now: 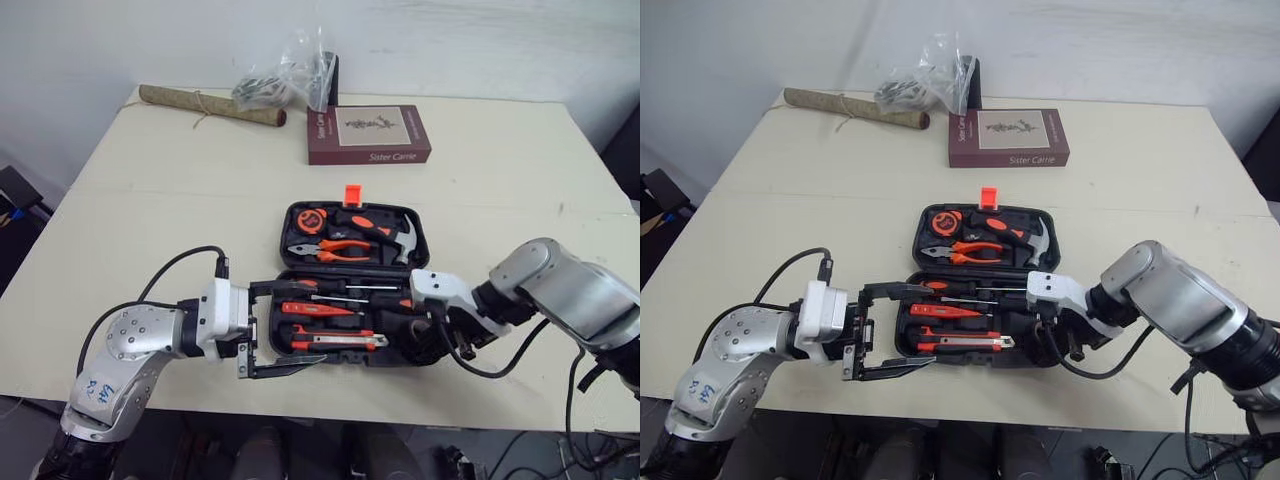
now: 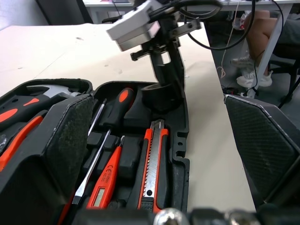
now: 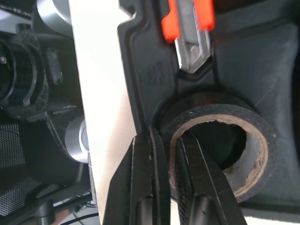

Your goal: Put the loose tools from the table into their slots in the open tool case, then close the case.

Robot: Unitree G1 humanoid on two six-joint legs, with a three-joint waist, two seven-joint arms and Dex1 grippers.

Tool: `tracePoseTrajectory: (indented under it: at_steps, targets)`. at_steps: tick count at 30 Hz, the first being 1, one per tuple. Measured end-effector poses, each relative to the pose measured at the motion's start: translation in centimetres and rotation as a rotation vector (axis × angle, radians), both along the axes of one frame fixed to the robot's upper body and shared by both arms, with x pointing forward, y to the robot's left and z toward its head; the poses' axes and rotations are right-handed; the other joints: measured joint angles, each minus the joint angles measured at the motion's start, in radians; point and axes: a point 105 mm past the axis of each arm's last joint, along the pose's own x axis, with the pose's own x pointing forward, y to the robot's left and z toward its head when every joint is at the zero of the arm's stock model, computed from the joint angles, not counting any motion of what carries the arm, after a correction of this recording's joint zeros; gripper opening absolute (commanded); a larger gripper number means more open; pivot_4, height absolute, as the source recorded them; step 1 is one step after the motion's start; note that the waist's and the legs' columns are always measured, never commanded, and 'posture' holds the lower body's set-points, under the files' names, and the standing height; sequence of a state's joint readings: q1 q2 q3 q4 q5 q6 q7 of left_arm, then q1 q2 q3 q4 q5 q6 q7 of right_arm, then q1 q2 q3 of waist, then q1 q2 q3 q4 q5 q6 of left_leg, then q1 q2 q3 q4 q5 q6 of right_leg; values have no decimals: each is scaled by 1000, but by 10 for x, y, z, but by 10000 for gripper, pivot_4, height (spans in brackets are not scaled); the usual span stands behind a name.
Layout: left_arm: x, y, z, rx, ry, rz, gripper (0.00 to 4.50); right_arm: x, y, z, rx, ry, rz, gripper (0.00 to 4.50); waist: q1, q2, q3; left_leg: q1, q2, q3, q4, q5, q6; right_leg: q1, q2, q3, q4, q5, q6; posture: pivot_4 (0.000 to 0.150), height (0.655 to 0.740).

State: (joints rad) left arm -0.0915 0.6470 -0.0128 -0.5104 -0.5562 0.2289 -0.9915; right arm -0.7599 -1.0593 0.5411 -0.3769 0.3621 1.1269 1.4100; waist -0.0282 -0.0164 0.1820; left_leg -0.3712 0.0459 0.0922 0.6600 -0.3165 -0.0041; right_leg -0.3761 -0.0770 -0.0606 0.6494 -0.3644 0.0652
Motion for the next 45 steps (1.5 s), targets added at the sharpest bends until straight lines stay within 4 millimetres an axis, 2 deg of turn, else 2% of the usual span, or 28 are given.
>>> tracePoseTrajectory:
  at_steps: [3, 6, 16, 26, 34, 40, 45]
  targets:
    - [0, 0, -1, 0, 5, 7, 45000, -1, 4, 9, 23, -1, 1, 140, 0, 0, 0, 0, 0, 0, 0, 0, 0, 0, 0, 0, 0, 0, 0, 1500, 7400]
    - [0, 0, -2, -3, 6, 12, 45000, -1, 4, 10, 27, -2, -8, 140, 0, 0, 0, 0, 0, 0, 0, 0, 0, 0, 0, 0, 0, 0, 0, 1500, 7400]
    - [0, 0, -3, 1, 7, 14, 45000, 0, -6, -12, -29, 23, -28, 140, 0, 0, 0, 0, -1, 0, 1, 0, 1, 1, -1, 0, 0, 0, 0, 1500, 7400]
    - [-2, -2, -1, 1, -8, 14, 45000, -2, -9, -13, -47, -6, -20, 140, 3, 0, 0, 0, -1, 0, 1, -1, 2, 2, -1, -1, -2, 0, 0, 1500, 7400]
    - [-2, -2, -1, -1, -7, 22, 45000, -1, -11, -8, -32, 0, 9, 35098, 1, 0, 0, 0, -1, -1, 1, -1, 2, 3, -1, -1, -2, 0, 0, 1500, 7400]
    - [-2, -2, -1, -1, -8, 22, 45000, -9, -11, 4, -4, 71, 49, 35098, 0, 2, 1, 0, 0, 0, 0, -1, 2, 1, -1, -1, -2, 0, 0, 1500, 7400]
    - [-1, -1, -1, 2, -8, 25, 45000, -7, -15, 20, 61, 48, 62, 35098, 1, 2, 1, 0, -1, 0, 1, -1, 2, 1, -1, -1, -2, 0, 0, 1500, 7400]
